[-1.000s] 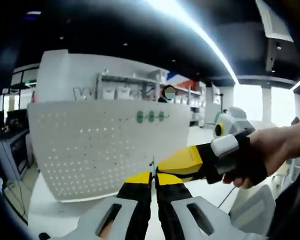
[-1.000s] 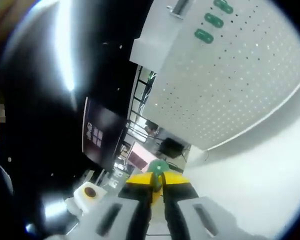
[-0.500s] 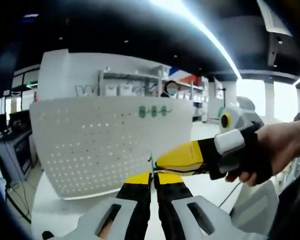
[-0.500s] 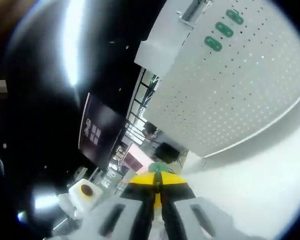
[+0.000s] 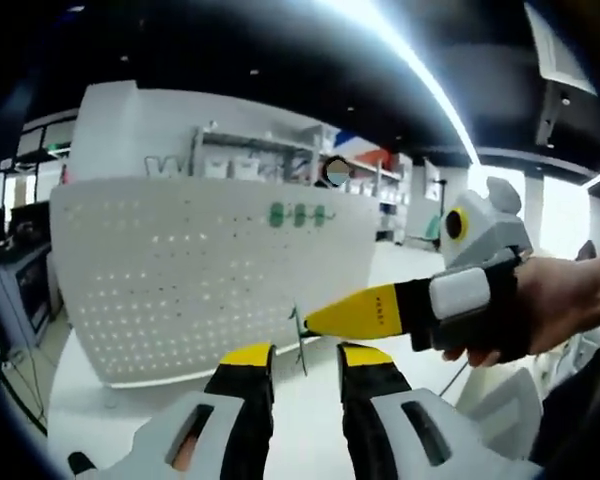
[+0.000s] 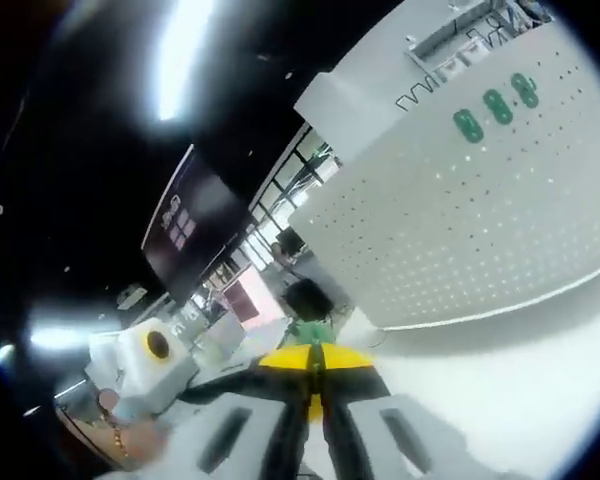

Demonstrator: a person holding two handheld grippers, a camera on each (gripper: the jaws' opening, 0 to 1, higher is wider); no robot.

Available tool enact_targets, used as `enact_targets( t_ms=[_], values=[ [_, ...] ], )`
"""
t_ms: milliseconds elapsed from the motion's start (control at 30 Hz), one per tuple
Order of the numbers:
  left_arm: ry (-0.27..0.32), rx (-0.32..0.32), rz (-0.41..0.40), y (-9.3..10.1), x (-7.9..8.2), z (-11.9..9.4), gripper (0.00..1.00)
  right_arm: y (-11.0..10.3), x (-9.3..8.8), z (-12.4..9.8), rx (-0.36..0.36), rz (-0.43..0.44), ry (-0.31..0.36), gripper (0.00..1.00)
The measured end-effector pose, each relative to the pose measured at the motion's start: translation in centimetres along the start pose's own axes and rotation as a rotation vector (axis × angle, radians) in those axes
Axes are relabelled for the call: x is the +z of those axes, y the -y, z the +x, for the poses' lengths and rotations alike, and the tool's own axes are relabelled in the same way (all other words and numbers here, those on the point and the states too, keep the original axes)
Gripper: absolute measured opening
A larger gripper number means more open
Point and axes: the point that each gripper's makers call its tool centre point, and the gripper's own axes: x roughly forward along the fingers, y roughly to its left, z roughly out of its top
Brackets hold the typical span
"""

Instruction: Insert the hook assembly into the mounting plate slot until the hook locks in place.

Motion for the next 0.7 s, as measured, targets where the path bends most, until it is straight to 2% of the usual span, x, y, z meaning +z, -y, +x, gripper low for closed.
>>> enact_targets(
  t_ms=[133,200,400,467,600,700],
  values=[
    [-0.001,-0.017,-0.026,0.2,-0.3,0.0,0.37,-0.1,0.5,-0.2,0.000,-0.070,0.008,0.00],
    [-0.038,-0.053,-0.066,0.6,-1.2,0.1,0.42,-0.2,0.7,-0.2,0.012,-0.066,0.009,0.00],
    [-0.037,-0.064,-0.065,0.9,-1.5,0.2,0.58,0.1,0.7,-0.2,-0.005,-0.137,-0.009,0.00],
    [-0.024,-0.071,-0.085,1.1,-1.3,0.1,0.65,0.2,0.9,-0.4,-0.016,-0.175,-0.005,0.00],
    [-0.032,-0.075,-0.121,1.0,-1.8,0.2,0.77,0.3,1.2,-0.4,-0.022,-0.209,-0.002,0.00],
    [-0.028,-0.069,-0.117,1.1,-1.8,0.1,0.83,0.5,1.3,-0.4,-0.040,-0.287,-0.013,0.00]
  ],
)
